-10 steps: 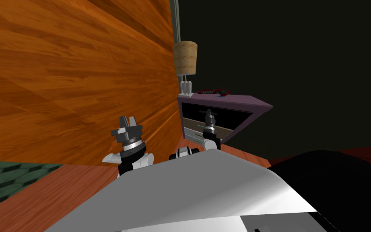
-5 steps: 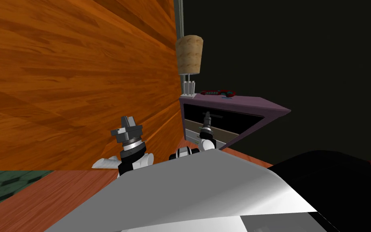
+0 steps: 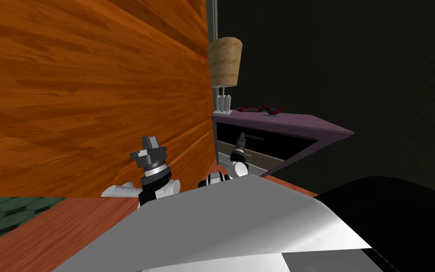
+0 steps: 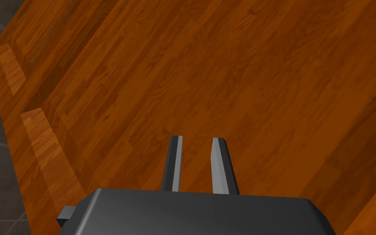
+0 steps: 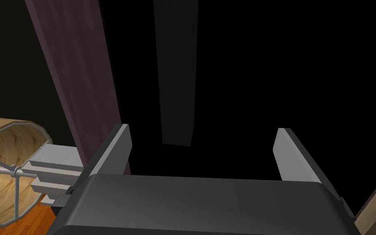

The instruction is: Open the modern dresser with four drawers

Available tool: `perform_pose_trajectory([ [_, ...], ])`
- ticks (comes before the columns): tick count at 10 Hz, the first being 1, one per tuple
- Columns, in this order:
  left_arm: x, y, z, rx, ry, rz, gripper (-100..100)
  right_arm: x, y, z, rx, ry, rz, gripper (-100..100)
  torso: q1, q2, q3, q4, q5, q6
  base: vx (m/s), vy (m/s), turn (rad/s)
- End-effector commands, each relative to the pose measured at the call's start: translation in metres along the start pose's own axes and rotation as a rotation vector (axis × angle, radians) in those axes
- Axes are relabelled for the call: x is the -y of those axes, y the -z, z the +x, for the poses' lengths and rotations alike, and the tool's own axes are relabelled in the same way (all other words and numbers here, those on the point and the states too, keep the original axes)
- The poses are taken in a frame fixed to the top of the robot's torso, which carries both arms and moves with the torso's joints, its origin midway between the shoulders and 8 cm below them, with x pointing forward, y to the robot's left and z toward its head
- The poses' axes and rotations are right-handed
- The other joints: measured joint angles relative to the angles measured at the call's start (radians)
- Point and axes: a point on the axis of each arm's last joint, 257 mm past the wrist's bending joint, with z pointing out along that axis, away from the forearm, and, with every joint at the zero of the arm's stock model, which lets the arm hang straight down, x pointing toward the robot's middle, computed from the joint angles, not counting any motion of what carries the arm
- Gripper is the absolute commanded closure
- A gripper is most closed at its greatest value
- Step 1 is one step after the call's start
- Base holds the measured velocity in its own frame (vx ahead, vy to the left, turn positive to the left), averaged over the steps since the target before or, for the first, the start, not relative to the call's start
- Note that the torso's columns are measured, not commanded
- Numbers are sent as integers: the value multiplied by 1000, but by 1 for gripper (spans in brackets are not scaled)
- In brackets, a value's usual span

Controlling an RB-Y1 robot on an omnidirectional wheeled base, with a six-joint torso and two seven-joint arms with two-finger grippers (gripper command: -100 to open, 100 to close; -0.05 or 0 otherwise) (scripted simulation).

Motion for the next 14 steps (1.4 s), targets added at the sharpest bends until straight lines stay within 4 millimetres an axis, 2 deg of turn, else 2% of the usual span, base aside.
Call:
perform_pose_trajectory([
  [1, 0, 0, 0, 0, 0, 0, 0, 6, 1, 0, -5, -3, -1, -100, 0, 0, 0, 0, 0, 0, 70, -55, 21],
  [2, 0, 0, 0, 0, 0, 0, 0, 3, 1, 0, -2, -5, -1, -100, -3, -4, -2, -1, -1, 0, 44, -37, 11],
  [3, 0, 0, 0, 0, 0, 0, 0, 4, 1, 0, -3, -4, -1, 100, -1, -2, -2, -1, 0, 0, 6, -7, -1],
  [9, 0, 0, 0, 0, 0, 0, 0, 10, 4, -1, -1, -6, 3, 100, 0, -1, 0, 0, 0, 0, -136, 92, -5],
  [10, 0, 0, 0, 0, 0, 0, 0, 11, 4, 1, 20, 32, 24, -100, -3, -6, -4, -2, -1, 0, -16, 12, 9],
  [14, 0, 0, 0, 0, 0, 0, 0, 12, 2, 8, 61, 110, 64, -100, 0, -2, -1, 0, 0, 0, 19, -10, 14],
])
